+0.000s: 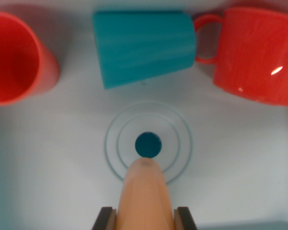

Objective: Pick detergent from the sink

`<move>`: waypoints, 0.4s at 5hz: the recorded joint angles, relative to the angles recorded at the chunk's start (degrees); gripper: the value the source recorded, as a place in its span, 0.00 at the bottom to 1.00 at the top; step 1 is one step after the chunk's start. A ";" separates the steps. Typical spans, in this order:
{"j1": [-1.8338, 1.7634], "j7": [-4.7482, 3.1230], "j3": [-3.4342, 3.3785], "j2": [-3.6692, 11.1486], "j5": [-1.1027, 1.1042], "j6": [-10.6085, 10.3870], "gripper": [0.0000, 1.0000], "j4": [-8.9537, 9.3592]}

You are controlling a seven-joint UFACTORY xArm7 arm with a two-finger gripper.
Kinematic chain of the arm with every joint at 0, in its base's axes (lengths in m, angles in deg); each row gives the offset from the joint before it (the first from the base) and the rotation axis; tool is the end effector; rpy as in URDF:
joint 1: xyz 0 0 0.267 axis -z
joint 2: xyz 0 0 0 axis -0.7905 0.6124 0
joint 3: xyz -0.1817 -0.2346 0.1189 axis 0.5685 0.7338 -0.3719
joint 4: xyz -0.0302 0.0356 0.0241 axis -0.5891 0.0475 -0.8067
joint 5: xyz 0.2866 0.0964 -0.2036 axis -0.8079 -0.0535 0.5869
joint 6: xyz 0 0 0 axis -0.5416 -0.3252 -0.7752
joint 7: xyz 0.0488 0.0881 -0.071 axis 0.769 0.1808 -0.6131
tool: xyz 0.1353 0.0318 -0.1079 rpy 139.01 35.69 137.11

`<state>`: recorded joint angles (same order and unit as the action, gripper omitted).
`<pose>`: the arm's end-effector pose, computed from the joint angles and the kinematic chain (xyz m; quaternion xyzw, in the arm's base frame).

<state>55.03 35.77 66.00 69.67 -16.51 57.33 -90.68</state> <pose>0.4152 -0.0767 0.1104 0.9979 -0.0364 -0.0426 0.0315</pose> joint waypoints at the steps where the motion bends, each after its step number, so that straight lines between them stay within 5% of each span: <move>1: 0.00 0.00 0.00 0.00 0.00 0.00 1.00 0.00; 2: -0.02 -0.08 -0.03 -0.56 -0.02 1.74 1.00 -1.18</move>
<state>55.01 35.69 65.97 69.11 -16.53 59.07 -91.86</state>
